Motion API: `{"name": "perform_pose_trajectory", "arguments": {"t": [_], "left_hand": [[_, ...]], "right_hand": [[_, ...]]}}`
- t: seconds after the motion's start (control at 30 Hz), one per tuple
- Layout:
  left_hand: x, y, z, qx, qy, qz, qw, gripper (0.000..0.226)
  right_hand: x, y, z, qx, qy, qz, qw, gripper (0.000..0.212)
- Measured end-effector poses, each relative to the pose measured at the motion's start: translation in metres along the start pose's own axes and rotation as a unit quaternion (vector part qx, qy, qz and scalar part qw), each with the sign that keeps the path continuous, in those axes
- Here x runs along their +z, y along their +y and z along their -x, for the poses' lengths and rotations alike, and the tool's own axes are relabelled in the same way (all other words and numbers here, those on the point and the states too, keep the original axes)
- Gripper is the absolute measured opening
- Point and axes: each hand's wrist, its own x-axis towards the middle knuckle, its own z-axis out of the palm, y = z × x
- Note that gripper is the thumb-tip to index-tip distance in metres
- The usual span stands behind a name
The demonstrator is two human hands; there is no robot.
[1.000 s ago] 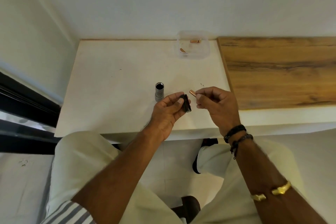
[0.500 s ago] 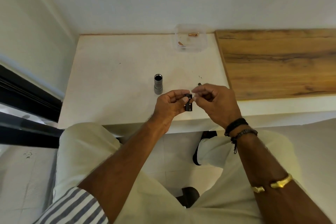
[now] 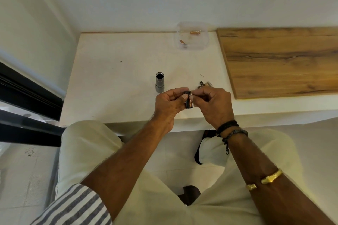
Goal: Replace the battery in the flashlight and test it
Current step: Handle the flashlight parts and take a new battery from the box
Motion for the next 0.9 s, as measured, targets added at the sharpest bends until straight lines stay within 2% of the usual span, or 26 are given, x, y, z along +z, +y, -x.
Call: {"name": "perform_pose_trajectory", "arguments": {"t": [0.2, 0.5, 0.73, 0.9], "left_hand": [[0.001, -0.007, 0.002, -0.018, 0.007, 0.008, 1.0, 0.018], [0.003, -0.007, -0.004, -0.034, -0.016, -0.004, 0.999, 0.026], [0.011, -0.006, -0.01, -0.094, 0.008, 0.094, 0.991, 0.028], [0.012, -0.004, -0.02, -0.115, 0.014, 0.17, 0.979, 0.028]], "right_hand": [[0.005, 0.006, 0.004, 0.0, -0.002, 0.022, 1.0, 0.016], [0.001, 0.015, -0.005, 0.11, -0.006, -0.061, 0.992, 0.021], [0.002, 0.02, -0.023, 0.114, 0.012, -0.125, 0.986, 0.015], [0.002, 0.016, -0.058, 0.115, 0.054, -0.186, 0.974, 0.011]]}}
